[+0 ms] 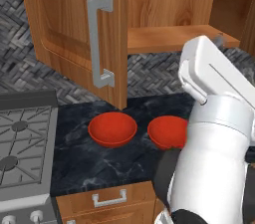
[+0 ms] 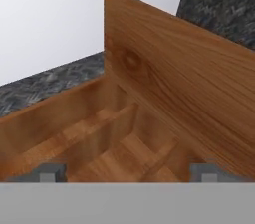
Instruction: Open the cabinet. Pick the bowls from the counter and place them in the cabinet. Then close the cabinet.
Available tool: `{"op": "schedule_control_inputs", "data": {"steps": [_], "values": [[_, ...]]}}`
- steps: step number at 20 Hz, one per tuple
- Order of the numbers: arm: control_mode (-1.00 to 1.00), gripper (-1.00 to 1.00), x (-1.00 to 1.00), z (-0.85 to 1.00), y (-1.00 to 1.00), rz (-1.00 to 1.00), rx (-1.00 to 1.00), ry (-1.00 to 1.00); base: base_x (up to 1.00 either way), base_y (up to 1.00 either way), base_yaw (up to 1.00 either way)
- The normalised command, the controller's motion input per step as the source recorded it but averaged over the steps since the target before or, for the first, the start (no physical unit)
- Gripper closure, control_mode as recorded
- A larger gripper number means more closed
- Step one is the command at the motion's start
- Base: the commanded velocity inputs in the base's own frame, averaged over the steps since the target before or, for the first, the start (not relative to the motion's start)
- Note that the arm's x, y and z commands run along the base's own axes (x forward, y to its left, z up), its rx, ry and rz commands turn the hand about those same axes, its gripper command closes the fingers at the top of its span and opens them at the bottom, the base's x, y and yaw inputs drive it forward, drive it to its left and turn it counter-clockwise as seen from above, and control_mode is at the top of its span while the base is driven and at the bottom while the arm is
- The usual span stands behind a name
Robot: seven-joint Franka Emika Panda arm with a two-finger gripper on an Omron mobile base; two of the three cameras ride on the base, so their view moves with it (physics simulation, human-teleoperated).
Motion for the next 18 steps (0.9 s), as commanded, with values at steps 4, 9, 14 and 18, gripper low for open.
{"op": "schedule_control_inputs", "data": {"steps": [4, 9, 14, 18], "values": [[-1.0, -1.0, 0.17, 0.0, -0.41, 0.22, 0.1, 0.12, 0.0, 0.0, 0.0], [-1.0, -1.0, 0.33, 0.0, -0.07, 0.22, 0.27, 0.01, 0.0, 0.0, 0.0], [-1.0, -1.0, 0.59, 0.0, 0.0, 0.35, 0.29, 0.18, 0.0, 0.0, 0.0], [-1.0, -1.0, 0.75, 0.0, 0.0, 0.4, 0.29, 0.18, 0.0, 0.0, 0.0]]}}
